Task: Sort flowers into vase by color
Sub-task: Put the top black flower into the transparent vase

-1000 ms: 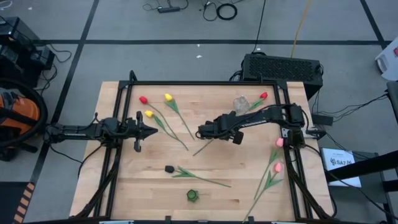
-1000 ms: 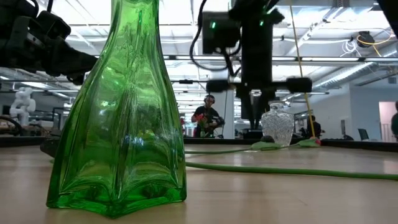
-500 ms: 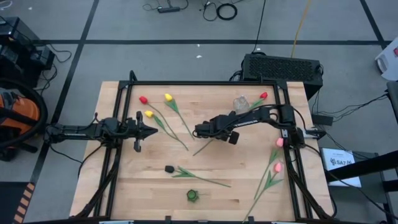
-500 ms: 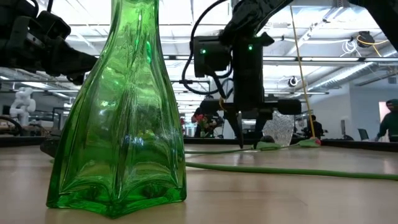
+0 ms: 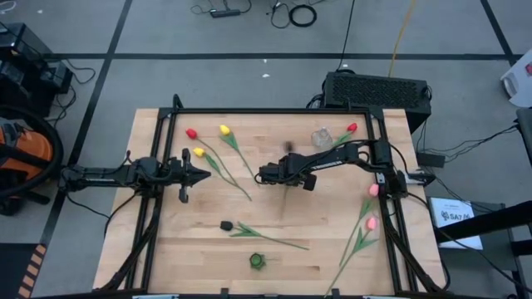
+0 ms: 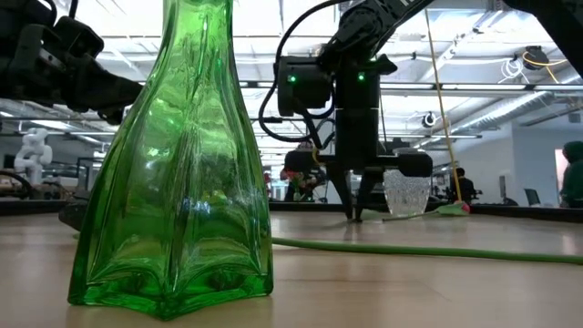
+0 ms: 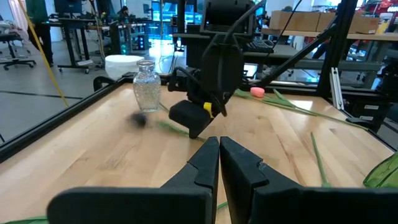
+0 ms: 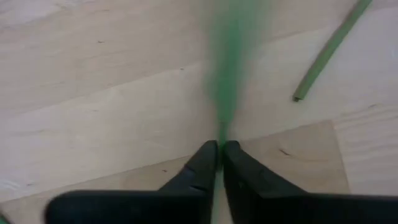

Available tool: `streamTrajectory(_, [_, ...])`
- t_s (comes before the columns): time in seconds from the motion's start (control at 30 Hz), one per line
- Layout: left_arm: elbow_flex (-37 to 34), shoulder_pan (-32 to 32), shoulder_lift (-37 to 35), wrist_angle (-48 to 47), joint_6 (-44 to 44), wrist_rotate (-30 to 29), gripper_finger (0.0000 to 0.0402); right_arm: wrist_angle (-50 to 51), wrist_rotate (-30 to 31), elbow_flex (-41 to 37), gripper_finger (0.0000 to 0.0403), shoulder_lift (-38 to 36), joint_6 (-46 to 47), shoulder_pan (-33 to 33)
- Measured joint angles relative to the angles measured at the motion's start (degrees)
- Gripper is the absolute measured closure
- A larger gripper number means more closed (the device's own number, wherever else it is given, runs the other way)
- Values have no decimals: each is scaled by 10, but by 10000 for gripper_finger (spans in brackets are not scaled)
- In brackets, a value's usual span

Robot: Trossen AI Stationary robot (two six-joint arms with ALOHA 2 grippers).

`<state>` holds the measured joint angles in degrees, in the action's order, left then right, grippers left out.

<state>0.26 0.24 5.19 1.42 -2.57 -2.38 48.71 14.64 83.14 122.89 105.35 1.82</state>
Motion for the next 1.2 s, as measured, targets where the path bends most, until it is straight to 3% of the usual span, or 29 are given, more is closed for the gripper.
streamTrajectory(0.37, [0,0,0,1,0,0,379,-17,58,58,400,4,-63,-20])
streamTrajectory(0.6, [0,0,0,1,0,0,379,-72,146,100,402,-47,-272,-29])
streamTrajectory(0.73, [0,0,0,1,0,0,379,-90,210,100,402,-95,-438,-34])
streamTrajectory(0.9, [0,0,3,1,0,3,379,-64,271,99,403,-148,-560,-30])
streamTrajectory(1.03, [0,0,4,2,0,3,379,-53,276,60,403,-203,-626,-13])
streamTrajectory(1.2, [0,0,8,1,0,3,379,-111,269,-110,403,-332,-621,10])
